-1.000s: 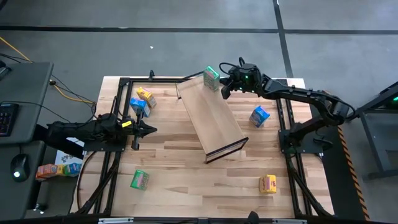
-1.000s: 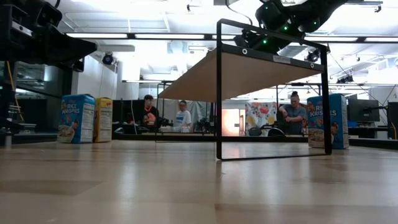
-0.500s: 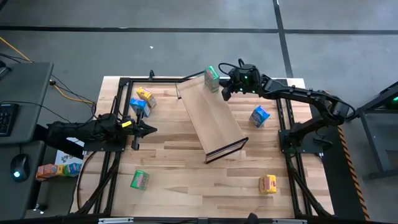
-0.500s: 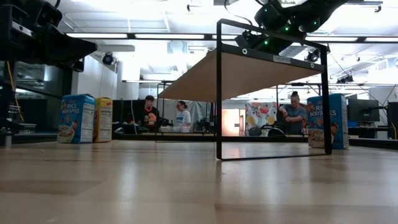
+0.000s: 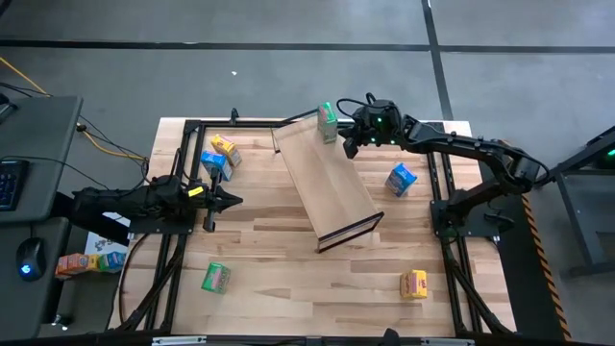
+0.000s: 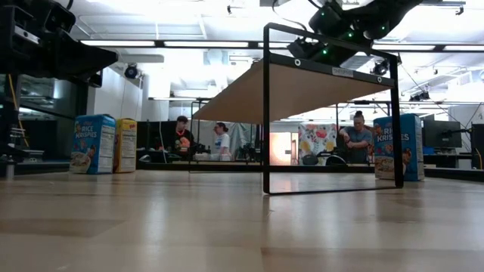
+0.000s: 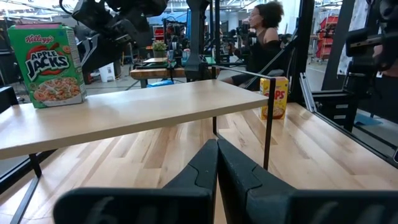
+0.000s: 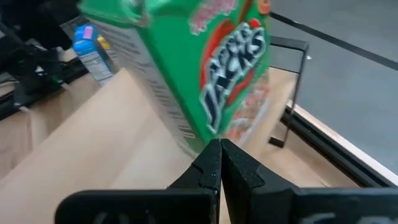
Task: Stack cereal on shelf
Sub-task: Put the top green cereal box on the shelf, then put the left blue cereal box on the shelf
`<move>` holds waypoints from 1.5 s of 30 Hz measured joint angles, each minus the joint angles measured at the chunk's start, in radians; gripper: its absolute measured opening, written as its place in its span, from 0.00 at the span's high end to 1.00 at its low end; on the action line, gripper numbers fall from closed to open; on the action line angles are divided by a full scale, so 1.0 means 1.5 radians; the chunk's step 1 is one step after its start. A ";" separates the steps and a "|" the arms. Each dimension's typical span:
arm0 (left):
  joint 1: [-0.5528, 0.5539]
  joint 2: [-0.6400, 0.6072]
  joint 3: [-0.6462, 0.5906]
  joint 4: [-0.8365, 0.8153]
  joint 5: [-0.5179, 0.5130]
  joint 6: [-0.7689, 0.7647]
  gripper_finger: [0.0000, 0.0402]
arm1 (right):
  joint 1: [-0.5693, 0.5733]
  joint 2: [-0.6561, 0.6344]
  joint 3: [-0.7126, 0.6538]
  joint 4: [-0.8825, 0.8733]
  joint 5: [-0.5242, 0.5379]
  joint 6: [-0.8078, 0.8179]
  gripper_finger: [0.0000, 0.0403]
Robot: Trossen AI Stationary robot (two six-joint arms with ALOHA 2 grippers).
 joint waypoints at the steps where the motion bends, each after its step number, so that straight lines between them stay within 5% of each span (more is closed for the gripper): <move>1: 0.000 0.000 0.000 0.000 0.000 0.000 0.99 | -0.004 0.000 0.000 -0.003 0.001 -0.004 1.00; 14: 0.000 0.000 0.000 0.000 0.000 0.000 0.99 | -0.053 -0.153 -0.021 -0.192 0.022 -0.100 1.00; 20: 0.000 0.000 0.000 0.000 0.000 0.000 0.99 | -0.052 -0.303 -0.192 -0.080 0.025 -0.104 1.00; 27: 0.000 0.000 0.000 0.000 0.000 0.000 0.99 | -0.052 -0.467 -0.353 0.191 -0.068 -0.046 1.00; 32: 0.000 0.000 0.000 0.000 0.000 0.000 0.99 | -0.052 -0.511 -0.384 0.287 -0.114 -0.010 1.00; 45: 0.000 0.000 0.000 0.112 0.000 -0.002 0.99 | -0.052 -0.513 -0.384 0.292 -0.112 0.006 1.00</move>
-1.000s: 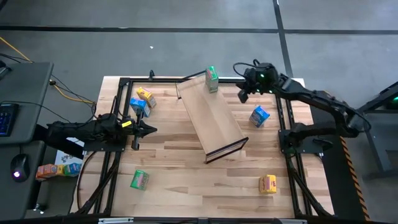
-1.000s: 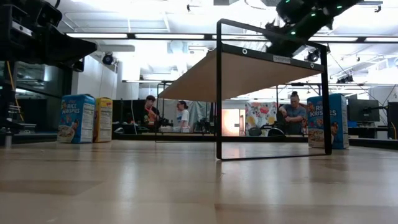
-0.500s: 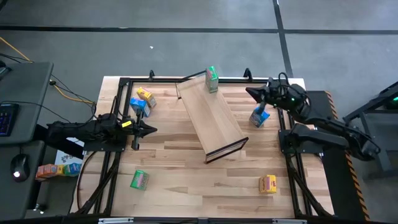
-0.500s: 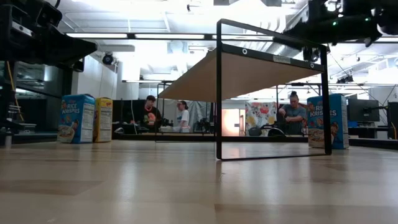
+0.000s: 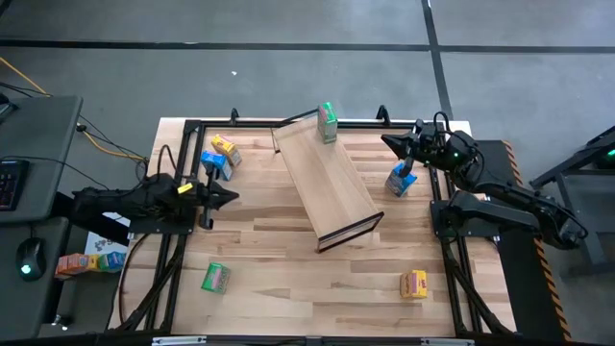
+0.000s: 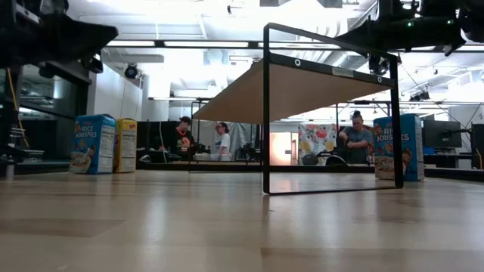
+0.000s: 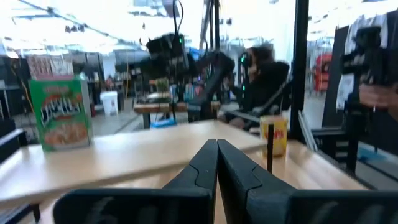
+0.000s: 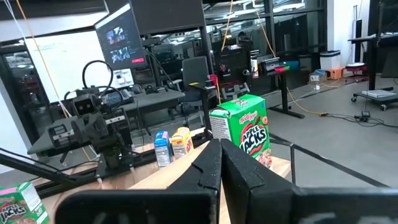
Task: Stack cereal on shelf
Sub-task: Put the left blue cereal box on the shelf
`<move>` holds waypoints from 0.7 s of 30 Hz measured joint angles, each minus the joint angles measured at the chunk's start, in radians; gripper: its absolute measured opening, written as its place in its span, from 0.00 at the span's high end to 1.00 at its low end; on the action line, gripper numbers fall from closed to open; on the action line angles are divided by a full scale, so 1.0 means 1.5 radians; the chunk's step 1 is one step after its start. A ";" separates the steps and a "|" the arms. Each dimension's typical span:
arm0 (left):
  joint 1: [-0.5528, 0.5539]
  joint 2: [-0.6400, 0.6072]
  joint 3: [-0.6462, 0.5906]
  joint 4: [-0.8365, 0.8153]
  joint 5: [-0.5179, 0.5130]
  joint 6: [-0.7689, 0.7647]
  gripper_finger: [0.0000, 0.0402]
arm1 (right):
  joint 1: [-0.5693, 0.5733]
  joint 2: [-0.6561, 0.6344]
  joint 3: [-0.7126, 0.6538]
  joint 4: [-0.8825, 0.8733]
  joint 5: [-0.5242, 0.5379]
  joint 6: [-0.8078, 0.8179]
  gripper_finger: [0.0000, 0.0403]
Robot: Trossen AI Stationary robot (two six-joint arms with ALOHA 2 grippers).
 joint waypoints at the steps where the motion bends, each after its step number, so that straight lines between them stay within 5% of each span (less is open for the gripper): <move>1: 0.000 0.000 0.000 0.004 0.000 0.000 0.99 | 0.000 0.000 0.000 0.000 0.000 -0.001 1.00; 10: 0.000 0.000 0.000 0.009 -0.014 0.002 0.99 | 0.000 0.000 0.000 -0.001 0.000 -0.006 1.00; 14: 0.000 0.000 0.000 0.015 -0.074 0.002 0.97 | 0.000 0.000 0.000 -0.001 0.001 -0.020 1.00; 21: 0.000 0.010 0.020 0.013 -0.155 0.000 0.76 | 0.000 0.000 0.000 -0.002 0.024 -0.021 1.00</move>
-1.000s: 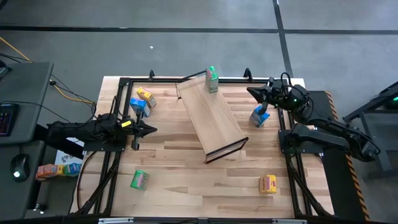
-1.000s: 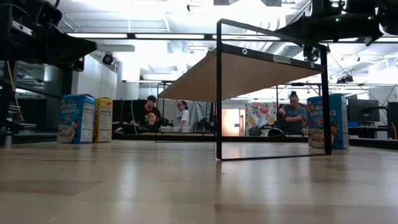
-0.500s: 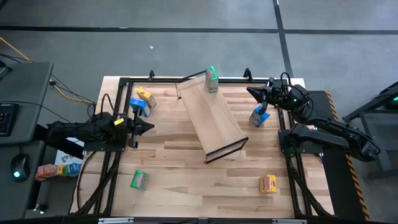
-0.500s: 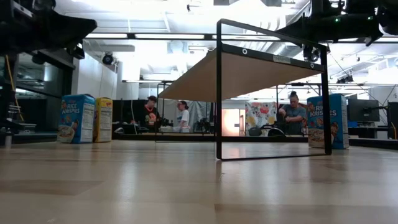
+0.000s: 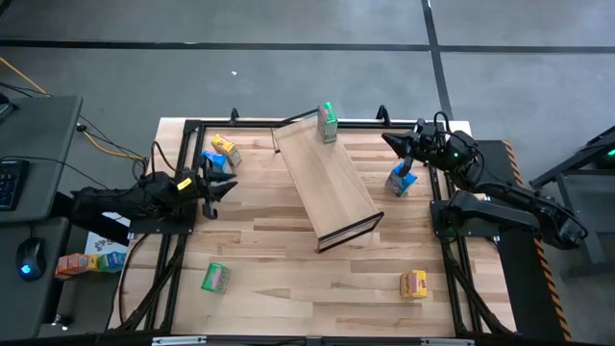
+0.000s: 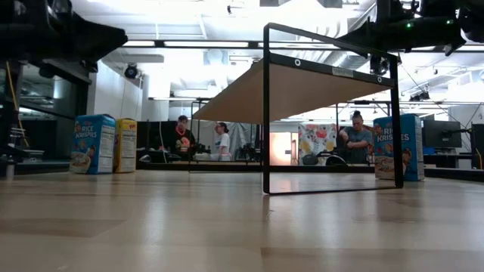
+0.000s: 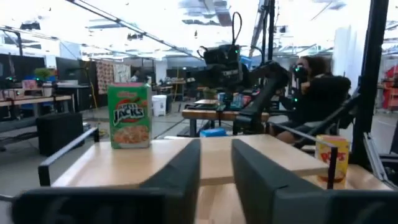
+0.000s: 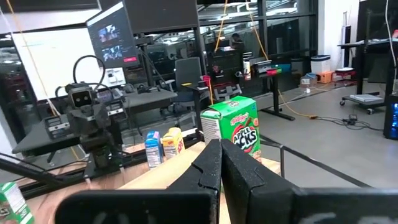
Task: Stack cereal on shelf
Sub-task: Put the left blue cereal box on the shelf
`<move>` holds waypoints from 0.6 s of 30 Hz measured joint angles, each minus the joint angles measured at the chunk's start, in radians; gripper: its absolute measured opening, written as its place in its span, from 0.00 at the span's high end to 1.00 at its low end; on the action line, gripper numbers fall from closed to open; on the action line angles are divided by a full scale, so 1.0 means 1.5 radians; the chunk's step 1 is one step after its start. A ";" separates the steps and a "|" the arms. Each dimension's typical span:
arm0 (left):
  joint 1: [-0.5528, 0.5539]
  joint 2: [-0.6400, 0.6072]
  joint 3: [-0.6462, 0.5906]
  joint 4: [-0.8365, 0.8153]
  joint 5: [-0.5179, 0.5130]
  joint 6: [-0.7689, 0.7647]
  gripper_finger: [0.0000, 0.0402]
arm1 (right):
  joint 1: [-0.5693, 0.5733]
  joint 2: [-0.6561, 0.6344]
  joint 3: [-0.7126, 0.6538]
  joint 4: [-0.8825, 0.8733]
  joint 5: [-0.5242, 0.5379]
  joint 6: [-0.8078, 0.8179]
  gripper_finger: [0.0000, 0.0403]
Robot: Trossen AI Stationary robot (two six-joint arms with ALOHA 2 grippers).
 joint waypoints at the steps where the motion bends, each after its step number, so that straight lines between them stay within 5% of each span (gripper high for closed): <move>1: 0.000 0.005 0.008 -0.004 -0.002 0.000 0.72 | 0.000 0.000 0.000 0.000 0.004 0.000 1.00; 9: 0.040 0.117 0.149 -0.198 -0.044 -0.040 0.43 | 0.000 0.000 0.000 0.000 0.016 0.003 1.00; 18: 0.142 0.328 0.331 -0.373 -0.036 -0.093 0.34 | 0.000 0.000 0.000 -0.003 0.018 0.008 1.00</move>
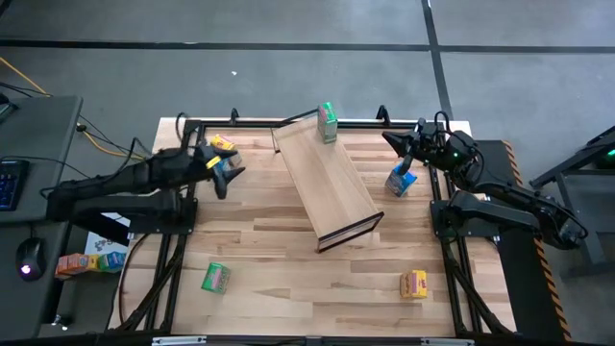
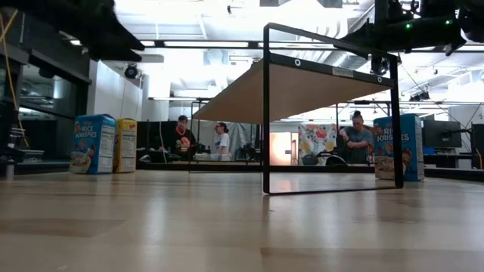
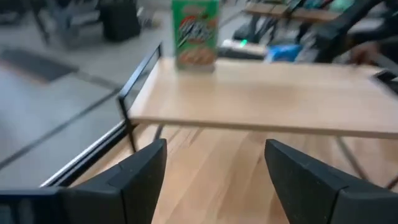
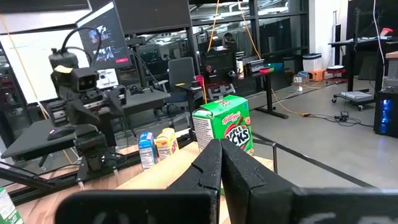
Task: Stack cereal on shelf
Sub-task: Put the left blue cereal box on the shelf
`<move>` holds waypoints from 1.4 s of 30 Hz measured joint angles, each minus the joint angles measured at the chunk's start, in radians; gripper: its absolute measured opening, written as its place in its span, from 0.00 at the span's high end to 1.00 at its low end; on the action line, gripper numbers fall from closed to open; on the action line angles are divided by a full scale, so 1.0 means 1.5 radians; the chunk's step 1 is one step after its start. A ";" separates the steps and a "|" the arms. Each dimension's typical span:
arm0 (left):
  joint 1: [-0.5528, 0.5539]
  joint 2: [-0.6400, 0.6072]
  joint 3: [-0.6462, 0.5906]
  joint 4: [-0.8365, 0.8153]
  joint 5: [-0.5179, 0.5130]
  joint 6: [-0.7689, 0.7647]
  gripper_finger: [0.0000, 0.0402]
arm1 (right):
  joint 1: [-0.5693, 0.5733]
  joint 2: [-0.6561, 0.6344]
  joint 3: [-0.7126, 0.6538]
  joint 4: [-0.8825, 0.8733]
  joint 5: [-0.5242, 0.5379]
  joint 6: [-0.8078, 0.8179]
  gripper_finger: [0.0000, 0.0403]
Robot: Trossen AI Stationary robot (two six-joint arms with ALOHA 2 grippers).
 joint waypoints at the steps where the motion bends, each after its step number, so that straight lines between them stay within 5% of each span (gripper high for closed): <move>1: 0.012 0.024 0.018 -0.024 0.000 -0.005 0.34 | 0.000 0.000 0.000 -0.002 0.000 -0.001 1.00; 5: 0.059 0.115 0.088 -0.105 0.009 -0.006 0.34 | 0.000 0.000 -0.001 -0.018 0.014 -0.007 1.00; 18: 0.141 0.330 0.219 -0.329 0.193 0.087 0.34 | 0.000 0.000 -0.001 -0.065 0.037 -0.021 1.00; 32: 0.151 0.392 0.219 -0.379 -0.015 0.328 0.34 | 0.000 0.000 -0.001 -0.092 0.042 -0.021 1.00; 42: 0.151 0.392 0.220 -0.482 -0.076 0.386 0.34 | 0.000 0.000 -0.001 -0.111 0.042 -0.023 1.00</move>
